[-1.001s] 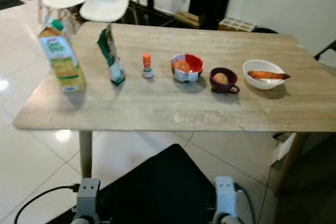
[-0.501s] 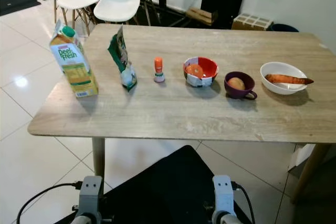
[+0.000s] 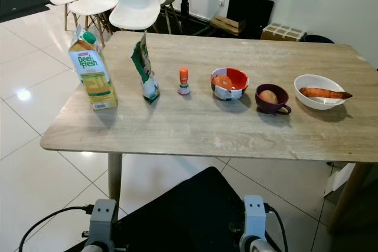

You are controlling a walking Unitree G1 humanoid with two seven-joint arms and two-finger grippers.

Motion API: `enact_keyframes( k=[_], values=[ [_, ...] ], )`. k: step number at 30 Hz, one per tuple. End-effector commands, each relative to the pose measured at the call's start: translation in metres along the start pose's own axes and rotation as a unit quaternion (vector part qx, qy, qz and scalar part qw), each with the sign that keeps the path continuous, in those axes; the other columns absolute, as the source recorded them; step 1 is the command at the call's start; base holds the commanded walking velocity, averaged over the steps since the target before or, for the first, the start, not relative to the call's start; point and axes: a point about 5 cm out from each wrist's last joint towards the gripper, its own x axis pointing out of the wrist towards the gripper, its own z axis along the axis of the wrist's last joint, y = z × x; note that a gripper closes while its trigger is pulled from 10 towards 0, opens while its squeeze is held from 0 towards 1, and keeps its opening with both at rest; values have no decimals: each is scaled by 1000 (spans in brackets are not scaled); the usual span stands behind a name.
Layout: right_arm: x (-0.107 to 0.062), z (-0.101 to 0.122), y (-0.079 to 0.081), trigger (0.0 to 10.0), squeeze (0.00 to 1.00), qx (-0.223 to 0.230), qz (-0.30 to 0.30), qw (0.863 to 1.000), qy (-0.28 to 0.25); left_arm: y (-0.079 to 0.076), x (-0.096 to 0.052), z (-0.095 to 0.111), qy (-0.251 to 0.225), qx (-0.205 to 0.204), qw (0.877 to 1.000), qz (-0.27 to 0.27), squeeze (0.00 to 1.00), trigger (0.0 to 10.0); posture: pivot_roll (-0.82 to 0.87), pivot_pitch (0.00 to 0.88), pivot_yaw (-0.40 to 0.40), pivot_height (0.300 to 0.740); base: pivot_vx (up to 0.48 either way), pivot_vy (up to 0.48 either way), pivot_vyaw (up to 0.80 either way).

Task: Restocking fridge

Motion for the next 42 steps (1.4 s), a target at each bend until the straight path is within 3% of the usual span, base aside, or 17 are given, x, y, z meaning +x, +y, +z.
enact_keyframes(
  k=[1, 4, 6, 10, 12, 13, 14, 16, 18, 23, 27, 30, 33, 36, 39, 40, 42],
  values=[
    [0, 18, 0, 10000, 0, -2, 71, 997, -40, 3, -4, 5, -33, 22, 998, -39, 0, 10000, -72, 60, -24, 740, 0, 0, 0],
    [-3, 23, 1, 10000, 0, -4, 126, 991, -49, 1, -5, 11, -63, 35, 995, -71, 0, 10000, -75, 64, -23, 740, 0, 0, 0],
    [-13, 40, 2, 10000, 0, -14, 271, 960, -63, -9, -11, 30, -138, 65, 976, -159, 0, 10000, -80, 70, -20, 740, 0, 0, 0],
    [-22, 52, 4, 10000, 0, -16, 346, 936, -60, -15, -12, 38, -160, 59, 966, -196, 0, 10000, -80, 71, -21, 740, 0, 0, 0],
    [-38, 69, 7, 10000, 0, -17, 431, 901, -39, -23, -14, 50, -180, 54, 952, -243, 0, 10000, -79, 76, -21, 740, 0, 0, 0],
    [-38, 69, 7, 10000, 0, -17, 431, 901, -39, -23, -14, 50, -180, 54, 952, -243, 0, 10000, -79, 76, -21, 740, 0, 0, 0],
    [-45, 75, 10, 10000, 0, -13, 468, 883, -24, -26, -15, 55, -188, 55, 945, -263, 0, 10000, -78, 78, -21, 740, 0, 0, 0],
    [-45, 75, 10, 10000, 0, -13, 468, 883, -24, -26, -15, 55, -188, 55, 945, -263, 0, 10000, -78, 78, -21, 740, 0, 0, 0],
    [-59, 92, 19, 10000, 0, -3, 531, 847, -22, -33, -20, 62, -191, 57, 927, -318, 0, 10000, -77, 78, -21, 740, 0, 0, 0],
    [-72, 122, 33, 10000, 0, 19, 586, 808, -67, -40, -31, 72, -196, 68, 905, -372, 0, 10000, -80, 79, -16, 740, 0, 0, 0],
    [-83, 154, 51, 10000, 0, 38, 626, 768, -129, -45, -41, 95, -217, 79, 886, -402, 0, 10000, -77, 85, -15, 740, 0, 0, 0],
    [-92, 180, 66, 10000, 0, 53, 661, 727, -180, -55, -58, 134, -256, 84, 860, -434, 0, 10000, -72, 92, -18, 740, 0, 0, 0],
    [-93, 188, 68, 10000, 0, 53, 660, 723, -197, -60, -65, 147, -269, 82, 850, -445, 0, 10000, -69, 94, -19, 740, 0, 0, 0],
    [-87, 199, 70, 10000, 0, 37, 624, 746, -232, -65, -70, 161, -290, 84, 844, -443, 0, 10000, -67, 97, -20, 740, 0, 0, 0],
    [-58, 214, 65, 10000, 0, -4, 485, 833, -265, -63, -65, 185, -340, 92, 850, -392, 0, 10000, -66, 99, -23, 740, 0, 0, 0],
    [-58, 214, 65, 10000, 0, -4, 485, 833, -265, -63, -65, 185, -340, 92, 850, -392, 0, 10000, -66, 99, -23, 740, 0, 0, 0],
    [-48, 221, 61, 10000, 0, -10, 428, 859, -280, -59, -62, 196, -355, 101, 859, -355, 0, 10000, -62, 100, -25, 740, 0, 0, 0]
  ],
)
